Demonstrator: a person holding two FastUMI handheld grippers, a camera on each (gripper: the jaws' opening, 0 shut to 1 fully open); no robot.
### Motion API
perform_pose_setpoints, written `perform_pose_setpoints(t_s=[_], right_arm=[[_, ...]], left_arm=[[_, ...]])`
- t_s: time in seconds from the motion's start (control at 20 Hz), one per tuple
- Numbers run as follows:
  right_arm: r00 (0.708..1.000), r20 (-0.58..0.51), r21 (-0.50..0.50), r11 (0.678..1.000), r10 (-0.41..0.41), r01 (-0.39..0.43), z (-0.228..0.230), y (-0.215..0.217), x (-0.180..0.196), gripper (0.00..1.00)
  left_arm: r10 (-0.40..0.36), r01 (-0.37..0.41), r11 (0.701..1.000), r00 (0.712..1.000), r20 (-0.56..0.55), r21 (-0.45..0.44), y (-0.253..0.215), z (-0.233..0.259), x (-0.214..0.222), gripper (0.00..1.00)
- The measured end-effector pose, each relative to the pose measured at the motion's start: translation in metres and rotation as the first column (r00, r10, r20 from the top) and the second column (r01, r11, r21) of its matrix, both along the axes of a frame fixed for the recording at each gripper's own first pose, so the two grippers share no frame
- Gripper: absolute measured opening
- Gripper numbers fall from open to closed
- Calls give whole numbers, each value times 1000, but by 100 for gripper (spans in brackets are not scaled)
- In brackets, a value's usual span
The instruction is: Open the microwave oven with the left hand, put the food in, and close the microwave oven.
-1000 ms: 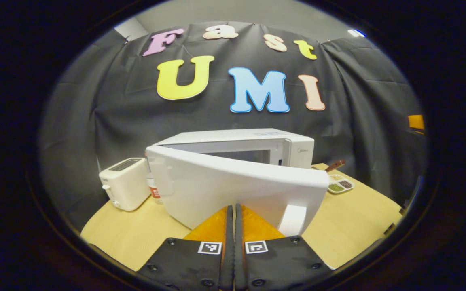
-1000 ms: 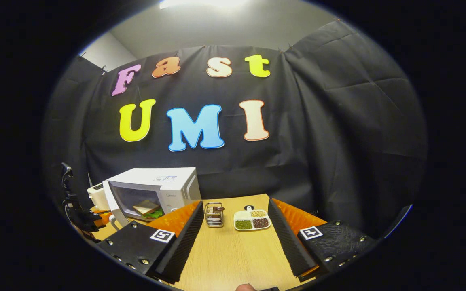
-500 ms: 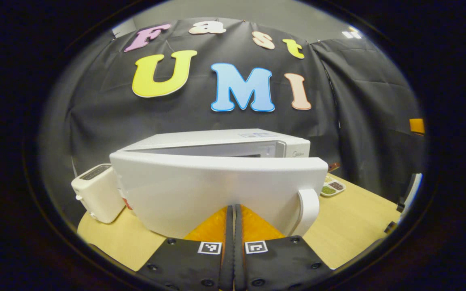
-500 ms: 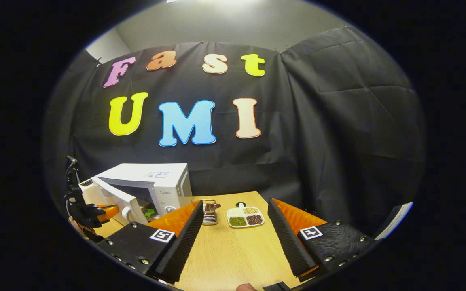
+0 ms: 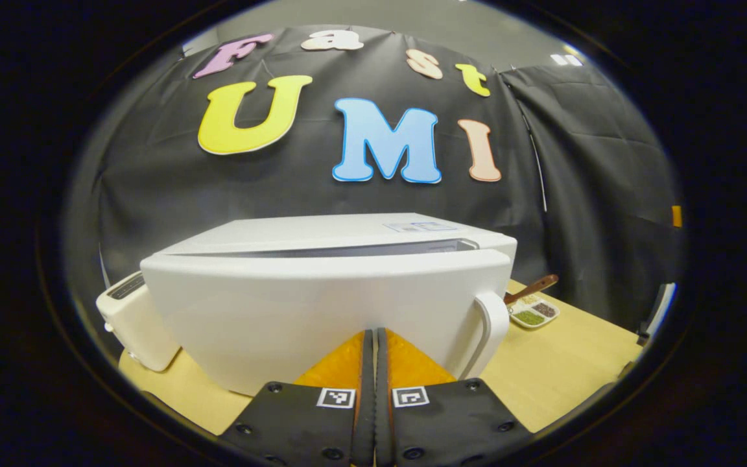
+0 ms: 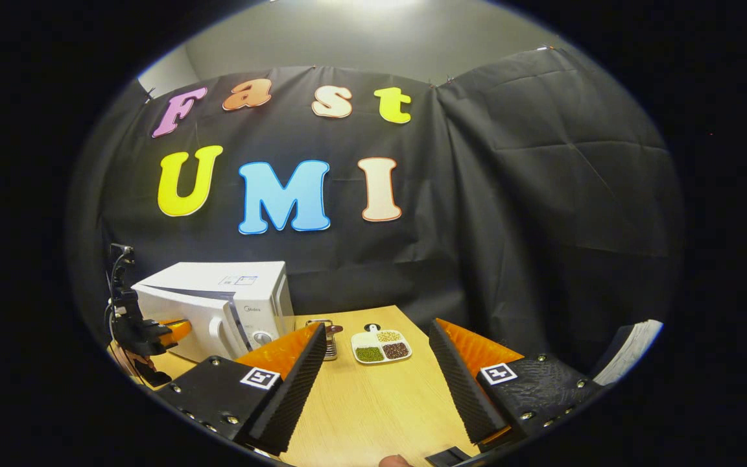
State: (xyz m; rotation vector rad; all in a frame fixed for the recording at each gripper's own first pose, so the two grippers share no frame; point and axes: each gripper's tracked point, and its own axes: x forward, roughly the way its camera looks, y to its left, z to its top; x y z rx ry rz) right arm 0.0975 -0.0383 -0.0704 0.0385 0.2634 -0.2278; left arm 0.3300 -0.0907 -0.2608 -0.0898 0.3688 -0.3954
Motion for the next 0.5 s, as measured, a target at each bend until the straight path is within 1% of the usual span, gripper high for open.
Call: perform_pose_setpoints(t_s=[0.15,0.3,0.45,0.5], right_arm=[[1000,7,-14,1000,-6,6,3,2,3,96],[1000,2,-36,999,1,-1,1,5,7,96],[1000,-4,-47,999,16,-16,-2,9,8,96],[1000,-8,-45,999,24,-24,-4,12,9,96]], left_arm=[[9,-9,1000,1000,20,5,-1,2,15,7],[5,-5,1000,1000,25,9,-4,-1,17,7],[25,-26,1000,999,37,15,-2,0,21,7],[48,-51,998,997,59,36,1,1,29,7]])
